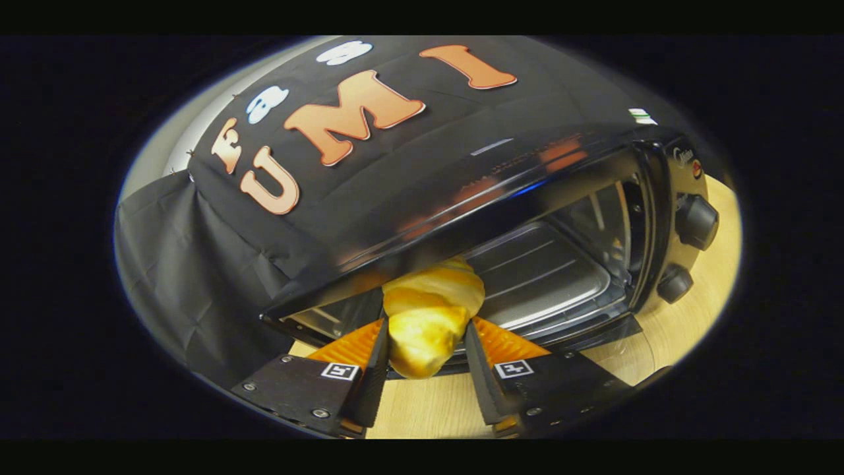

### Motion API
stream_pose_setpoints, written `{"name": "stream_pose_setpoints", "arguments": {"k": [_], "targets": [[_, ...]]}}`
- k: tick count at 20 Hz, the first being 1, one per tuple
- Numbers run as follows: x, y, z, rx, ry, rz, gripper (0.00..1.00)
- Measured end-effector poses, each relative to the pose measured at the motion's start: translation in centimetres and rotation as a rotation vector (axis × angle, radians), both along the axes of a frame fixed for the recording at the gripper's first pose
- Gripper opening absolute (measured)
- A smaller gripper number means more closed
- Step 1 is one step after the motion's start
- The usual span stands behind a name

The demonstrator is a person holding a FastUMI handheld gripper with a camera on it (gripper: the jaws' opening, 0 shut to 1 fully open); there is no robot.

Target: Open the toaster oven, put the food inside, and close the toaster oven door.

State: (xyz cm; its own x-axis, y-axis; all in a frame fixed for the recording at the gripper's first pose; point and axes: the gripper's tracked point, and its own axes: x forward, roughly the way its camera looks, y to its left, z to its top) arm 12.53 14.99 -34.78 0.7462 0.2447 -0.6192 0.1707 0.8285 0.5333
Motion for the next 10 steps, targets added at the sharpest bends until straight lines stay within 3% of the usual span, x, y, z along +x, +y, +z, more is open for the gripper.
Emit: {"name": "stream_pose_setpoints", "arguments": {"k": [2, 6, 10], "targets": [[0.0, -0.3, 0.1, -0.009, -0.008, -0.013, 0.6], [-0.2, -0.9, 0.7, -0.074, -0.043, -0.034, 0.74], [-2.2, -1.3, 2.5, -0.08, -0.083, -0.033, 0.79]]}}
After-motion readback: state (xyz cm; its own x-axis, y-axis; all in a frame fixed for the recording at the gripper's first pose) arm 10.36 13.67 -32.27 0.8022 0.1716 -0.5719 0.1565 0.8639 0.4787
